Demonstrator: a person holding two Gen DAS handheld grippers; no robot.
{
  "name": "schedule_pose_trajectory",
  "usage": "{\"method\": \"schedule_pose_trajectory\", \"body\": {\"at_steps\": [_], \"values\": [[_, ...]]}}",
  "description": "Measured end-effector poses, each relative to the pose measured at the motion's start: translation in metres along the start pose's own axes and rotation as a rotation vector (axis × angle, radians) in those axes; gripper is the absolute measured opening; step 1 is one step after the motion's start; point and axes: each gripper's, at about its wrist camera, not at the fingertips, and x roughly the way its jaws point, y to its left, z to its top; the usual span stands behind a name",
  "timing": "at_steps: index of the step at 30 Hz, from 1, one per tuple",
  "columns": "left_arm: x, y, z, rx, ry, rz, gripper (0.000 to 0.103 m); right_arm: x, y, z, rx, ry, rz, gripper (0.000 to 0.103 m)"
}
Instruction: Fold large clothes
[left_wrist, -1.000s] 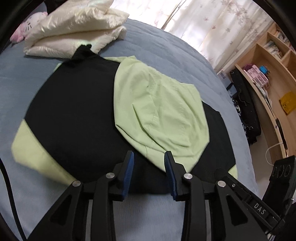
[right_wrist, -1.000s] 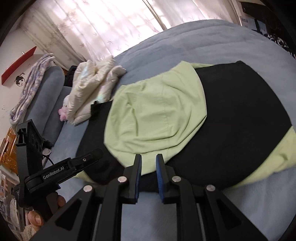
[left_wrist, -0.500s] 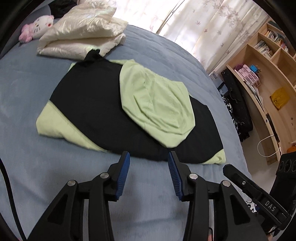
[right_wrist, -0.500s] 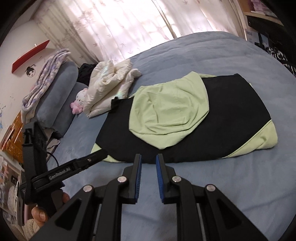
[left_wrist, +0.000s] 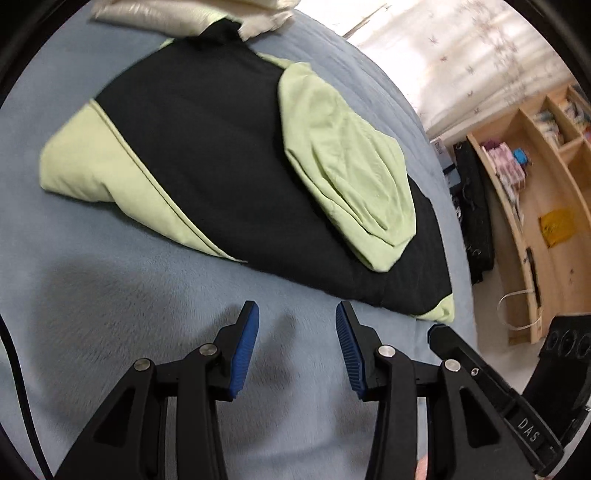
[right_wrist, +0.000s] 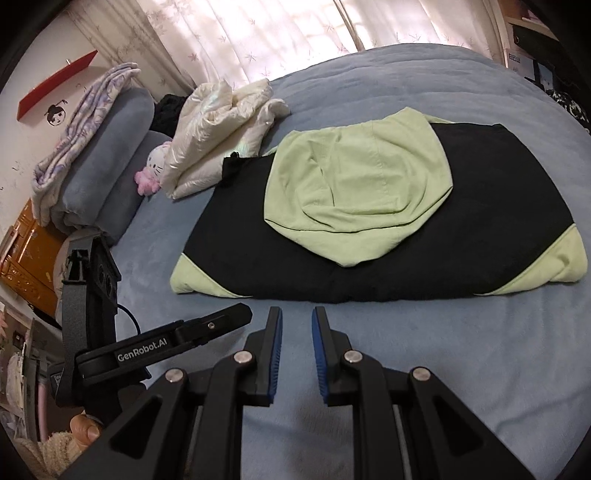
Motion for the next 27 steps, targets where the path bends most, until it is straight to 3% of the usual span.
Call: {"method": "schedule_pose_trajectory", "body": {"at_steps": [8,14,22,27], "values": [[0.022,0.03,0.011,-0.128,-0.029,-0.104,0.042,0.025,-0.008,0.007,0.007,0.007,-0.013,0.016],[0.025,0.043,0.017,-0.182,-0.094,-0.131,0.042,0.036,-0.008,0.013,-0.006,-0.01,-0.023,0.016],[0.045,0.051,0.049,-0.174,-0.153,-0.129,0.042,0.049,-0.004,0.034,-0.041,-0.04,-0.035,0.016],[0.048,0.044,0.076,-0.164,-0.22,-0.055,0.039,0.06,-0.007,0.06,-0.083,-0.09,-0.079,0.016]]}}
